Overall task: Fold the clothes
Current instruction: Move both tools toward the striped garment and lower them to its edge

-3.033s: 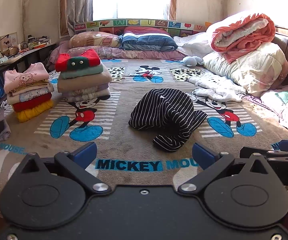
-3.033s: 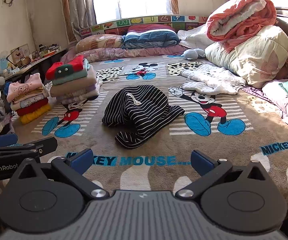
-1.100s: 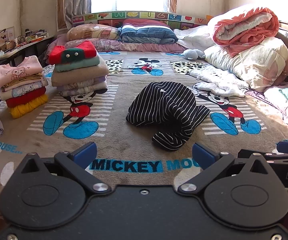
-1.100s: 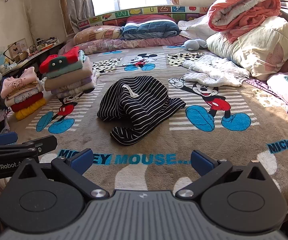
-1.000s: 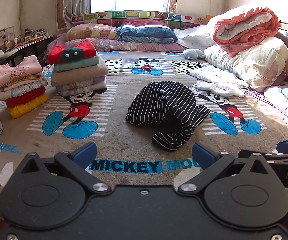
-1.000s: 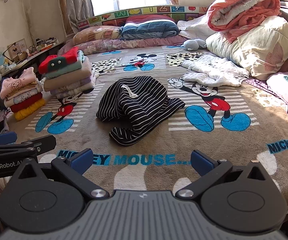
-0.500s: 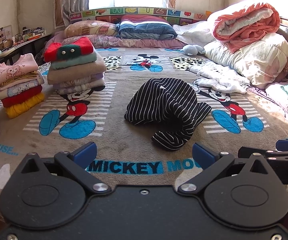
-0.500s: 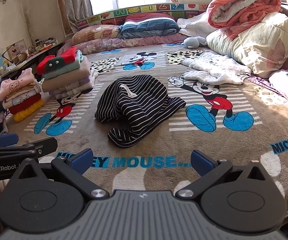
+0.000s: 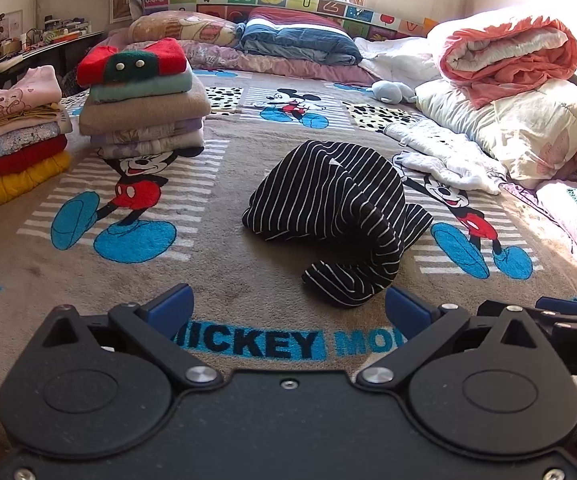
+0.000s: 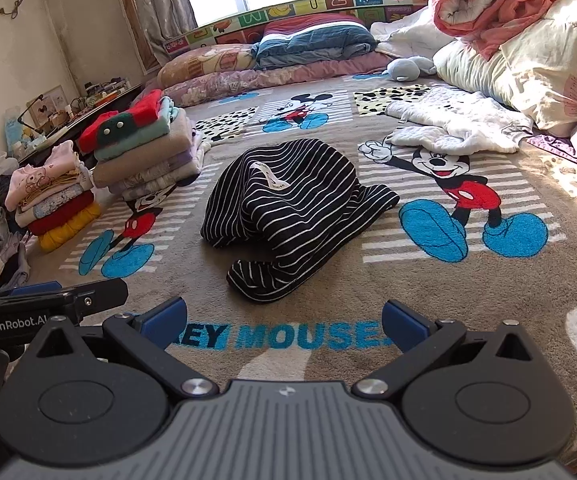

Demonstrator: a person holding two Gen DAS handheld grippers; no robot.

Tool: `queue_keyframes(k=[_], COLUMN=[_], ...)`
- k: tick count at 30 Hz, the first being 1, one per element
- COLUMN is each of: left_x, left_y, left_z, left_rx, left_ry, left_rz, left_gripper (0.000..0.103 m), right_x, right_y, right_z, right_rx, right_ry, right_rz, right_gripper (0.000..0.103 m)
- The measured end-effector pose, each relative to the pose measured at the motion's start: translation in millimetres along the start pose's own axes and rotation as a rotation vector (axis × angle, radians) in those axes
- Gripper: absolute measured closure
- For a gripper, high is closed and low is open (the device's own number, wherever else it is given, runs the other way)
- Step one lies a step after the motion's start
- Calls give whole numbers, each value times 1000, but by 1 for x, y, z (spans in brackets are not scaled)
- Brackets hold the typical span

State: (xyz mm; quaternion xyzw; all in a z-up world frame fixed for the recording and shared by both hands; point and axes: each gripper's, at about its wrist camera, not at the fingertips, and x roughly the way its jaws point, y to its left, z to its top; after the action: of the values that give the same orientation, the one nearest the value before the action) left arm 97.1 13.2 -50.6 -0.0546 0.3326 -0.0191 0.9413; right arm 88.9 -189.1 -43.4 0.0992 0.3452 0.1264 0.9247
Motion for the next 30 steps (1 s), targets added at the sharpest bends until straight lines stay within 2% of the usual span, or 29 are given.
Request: queue_keyframes(k=[4,11,16,18,24,30], left_x=[12,38,60,69,91,115], left_y=[2,3,9,13,26,37], left_z=[2,3,10,13,21,31], left_rx=[-12,-8,-22,-35,-78,-136], left_ry=[-17,-40,19,46,42,56], left_rz=[0,-43,-44,-69,-78,-104], left_gripper=[0,0,0,0,0,0], right_x=[14,37,56,64,89,121], right_y=[-5,-15,-19,-20,-24,-19], right_z=[4,12,25,32,52,74], right_rx=[-5,-15,-43,-57,-102,-198], right_ry=[1,2,9,14,26,63], right_rz=[10,28,53,65,101,76], right_gripper=[0,0,0,0,0,0])
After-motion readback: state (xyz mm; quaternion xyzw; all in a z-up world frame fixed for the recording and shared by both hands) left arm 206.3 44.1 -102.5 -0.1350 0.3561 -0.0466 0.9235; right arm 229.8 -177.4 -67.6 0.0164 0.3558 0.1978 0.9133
